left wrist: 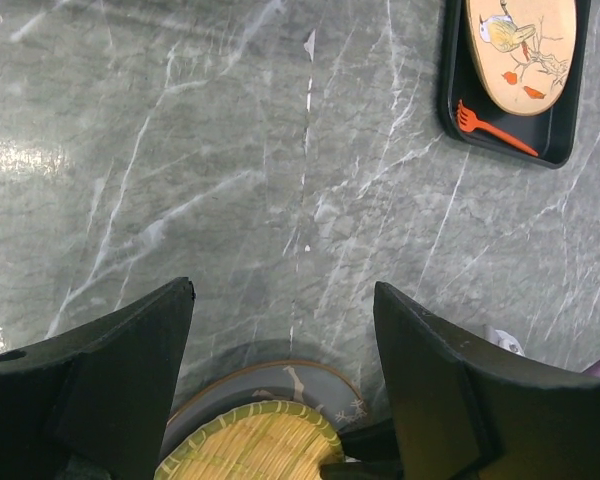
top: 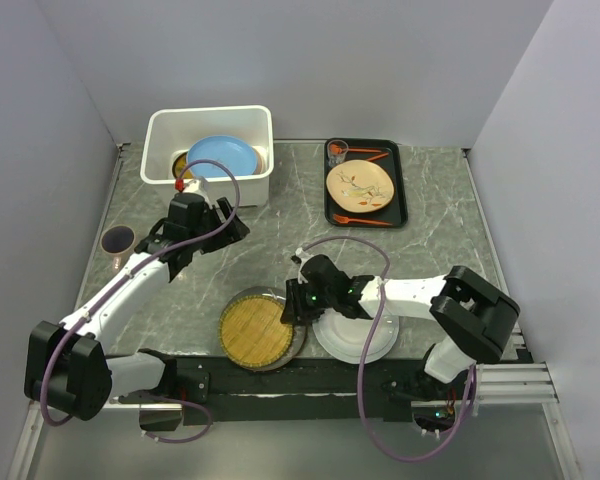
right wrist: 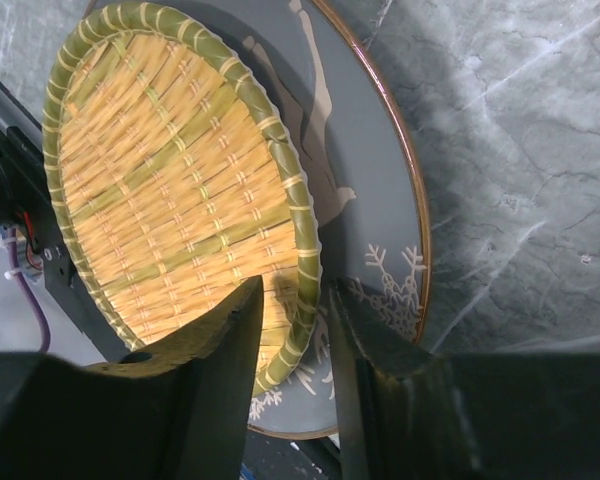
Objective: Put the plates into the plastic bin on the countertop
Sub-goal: Pick up the plate at the center of the board.
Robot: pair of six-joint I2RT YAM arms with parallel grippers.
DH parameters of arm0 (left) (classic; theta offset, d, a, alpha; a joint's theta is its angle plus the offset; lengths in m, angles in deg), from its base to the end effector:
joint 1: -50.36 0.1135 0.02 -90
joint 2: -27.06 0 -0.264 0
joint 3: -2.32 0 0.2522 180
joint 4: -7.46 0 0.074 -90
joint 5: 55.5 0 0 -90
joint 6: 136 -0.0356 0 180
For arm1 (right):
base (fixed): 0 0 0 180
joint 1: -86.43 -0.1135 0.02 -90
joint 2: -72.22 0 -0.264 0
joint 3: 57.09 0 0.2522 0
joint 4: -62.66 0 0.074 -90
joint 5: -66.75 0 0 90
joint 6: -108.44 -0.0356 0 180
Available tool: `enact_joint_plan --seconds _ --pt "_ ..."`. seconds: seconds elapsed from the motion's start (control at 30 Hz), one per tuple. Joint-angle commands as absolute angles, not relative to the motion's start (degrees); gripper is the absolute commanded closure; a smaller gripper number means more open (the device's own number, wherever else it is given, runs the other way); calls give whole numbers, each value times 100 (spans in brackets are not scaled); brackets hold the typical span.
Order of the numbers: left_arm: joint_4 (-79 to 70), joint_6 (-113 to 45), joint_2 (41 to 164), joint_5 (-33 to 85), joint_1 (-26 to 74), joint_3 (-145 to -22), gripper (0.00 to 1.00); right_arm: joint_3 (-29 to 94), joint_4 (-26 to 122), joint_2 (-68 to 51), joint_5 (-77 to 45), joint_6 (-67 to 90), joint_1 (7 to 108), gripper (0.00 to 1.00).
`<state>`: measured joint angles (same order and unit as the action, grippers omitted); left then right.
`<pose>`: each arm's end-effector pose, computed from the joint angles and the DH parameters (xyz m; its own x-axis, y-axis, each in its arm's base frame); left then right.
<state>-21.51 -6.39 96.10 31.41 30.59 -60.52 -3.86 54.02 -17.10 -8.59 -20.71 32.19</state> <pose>0.2495 -0.0917 0.2697 -0.6594 -0.4395 -0.6100 -0.0534 0.8367 -0.5451 0.1667 0.2468 0.1526 -0.8809 -0.1780 -0.4385 -0.4306 0.6859 0.5867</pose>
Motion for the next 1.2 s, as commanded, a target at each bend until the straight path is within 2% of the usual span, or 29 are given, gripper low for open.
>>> enact_joint_plan --seconds 0.0,0.1,0.2,0.23,0.3,0.8,1.17 --pt "-2142 -768 9421 3257 3041 -6048 23 -140 5558 -1804 -857 -2058 3167 62" --pt "-2168 -777 9386 3248 3041 -6057 23 -149 5584 -1830 -848 -2058 3176 66" --pt "-2177 -795 9342 3266 3041 -6048 23 -210 5672 -1822 -848 -2093 3167 81" --pt "-2186 -803 9324 3266 3041 -6048 23 -228 5707 -1796 -848 -2093 3167 91" --pt "-2204 -812 9298 3266 3041 -6039 22 -280 5725 -1699 -901 -2111 3176 100" --pt "-2125 -970 8938 3257 3041 -5750 23 -377 5637 -1251 -1217 -2146 3255 100" --pt "-1677 -970 8630 2792 3041 -5240 23 -693 5848 -486 -1033 -2260 3799 100"
